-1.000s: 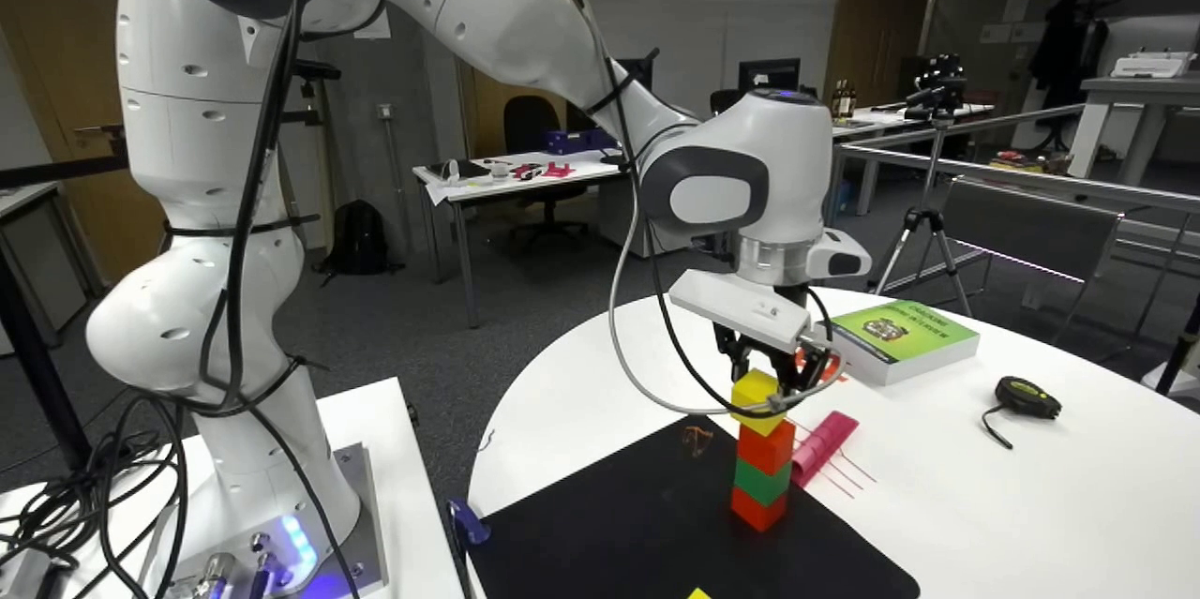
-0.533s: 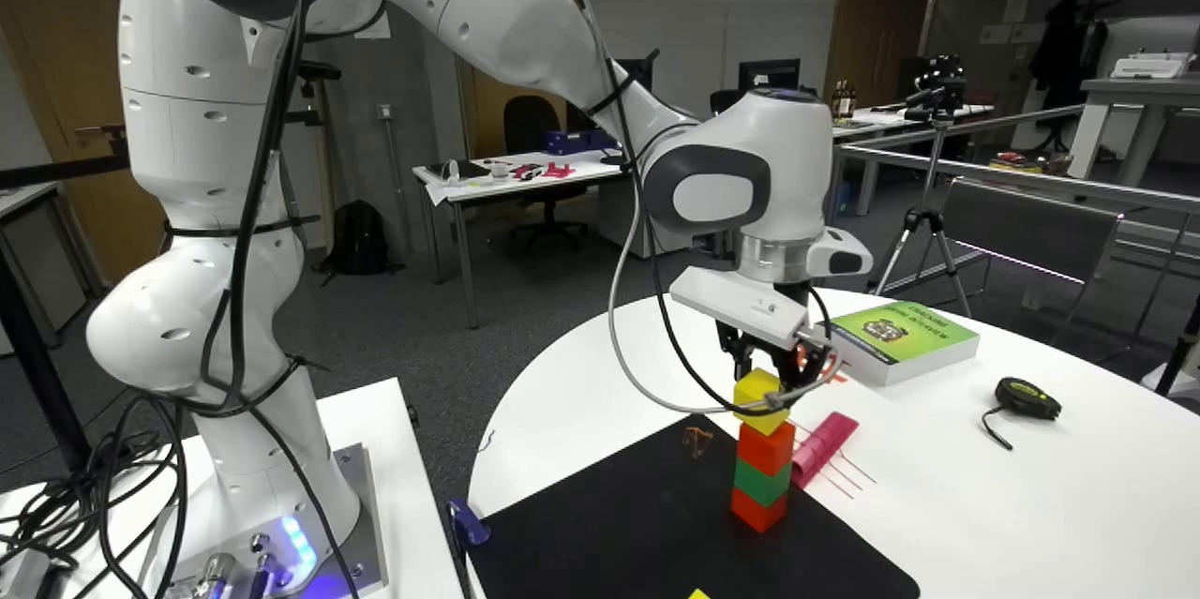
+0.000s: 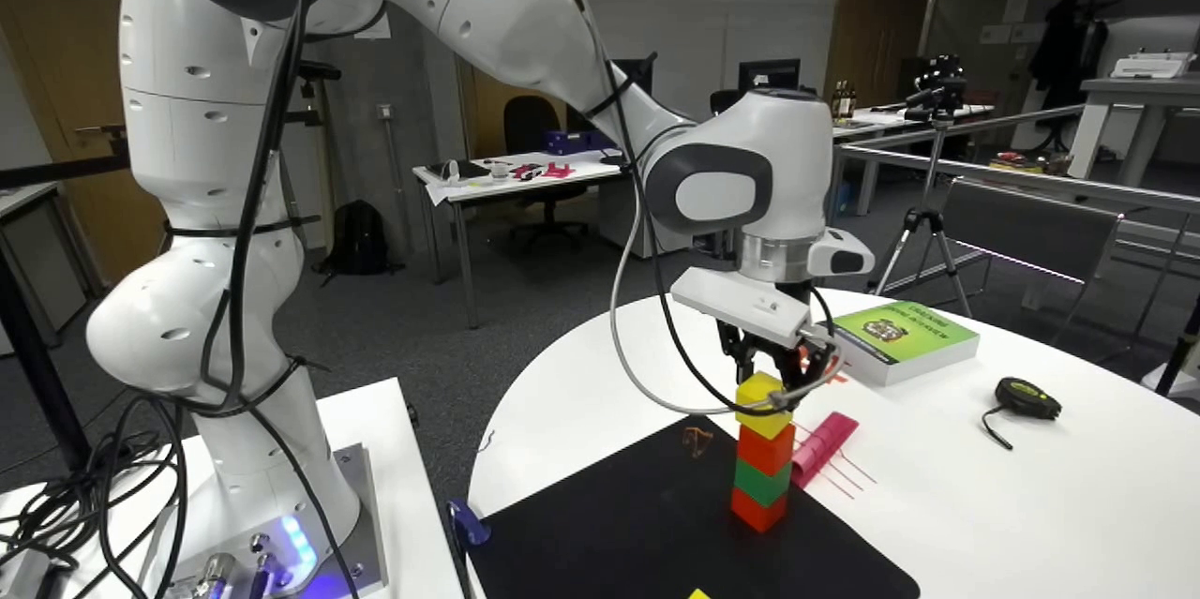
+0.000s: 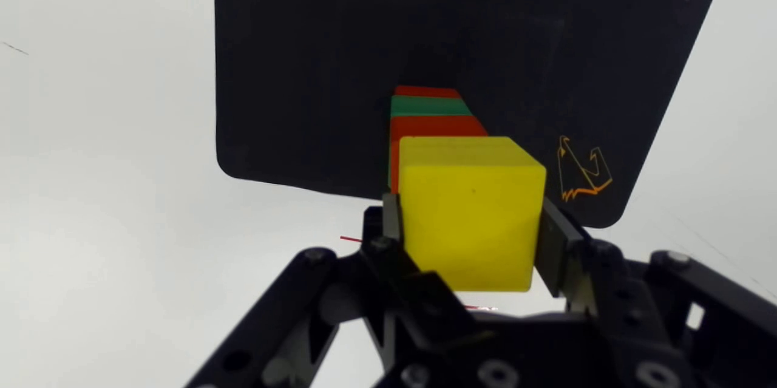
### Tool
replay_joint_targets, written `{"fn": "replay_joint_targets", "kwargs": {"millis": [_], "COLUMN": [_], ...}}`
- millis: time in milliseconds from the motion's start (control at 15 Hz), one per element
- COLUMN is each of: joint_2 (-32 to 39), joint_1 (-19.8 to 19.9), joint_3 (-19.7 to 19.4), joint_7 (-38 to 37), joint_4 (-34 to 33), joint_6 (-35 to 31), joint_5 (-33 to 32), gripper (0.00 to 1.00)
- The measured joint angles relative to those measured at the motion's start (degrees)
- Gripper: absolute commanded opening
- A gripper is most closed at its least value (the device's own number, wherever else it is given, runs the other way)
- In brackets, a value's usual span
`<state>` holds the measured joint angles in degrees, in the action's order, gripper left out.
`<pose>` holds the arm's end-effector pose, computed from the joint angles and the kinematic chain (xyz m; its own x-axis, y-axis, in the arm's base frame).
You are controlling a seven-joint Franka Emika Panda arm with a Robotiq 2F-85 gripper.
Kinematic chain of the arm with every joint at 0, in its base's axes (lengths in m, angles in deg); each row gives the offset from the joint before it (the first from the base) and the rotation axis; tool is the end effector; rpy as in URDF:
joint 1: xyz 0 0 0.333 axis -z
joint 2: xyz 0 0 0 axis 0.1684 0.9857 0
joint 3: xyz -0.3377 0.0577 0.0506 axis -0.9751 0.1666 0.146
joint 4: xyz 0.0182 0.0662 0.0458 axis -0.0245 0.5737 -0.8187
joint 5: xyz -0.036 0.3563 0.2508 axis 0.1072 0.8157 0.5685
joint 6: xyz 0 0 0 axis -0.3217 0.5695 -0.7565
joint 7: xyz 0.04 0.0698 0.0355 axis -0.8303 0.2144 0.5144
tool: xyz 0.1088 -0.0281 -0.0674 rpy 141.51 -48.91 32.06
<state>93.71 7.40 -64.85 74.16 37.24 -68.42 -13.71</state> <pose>0.5582 -0.2703 0.2993 0.9753 0.2131 0.0573 0.2117 -0.9769 0.0291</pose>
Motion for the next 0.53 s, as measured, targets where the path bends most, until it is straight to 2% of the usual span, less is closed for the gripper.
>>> {"fn": "replay_joint_targets", "kwargs": {"millis": [533], "joint_2": [0.7], "joint_1": [0.0], "joint_3": [0.0], "joint_7": [-1.2], "joint_4": [-0.2], "joint_6": [-0.1], "joint_5": [-1.2], "gripper": [0.30]}}
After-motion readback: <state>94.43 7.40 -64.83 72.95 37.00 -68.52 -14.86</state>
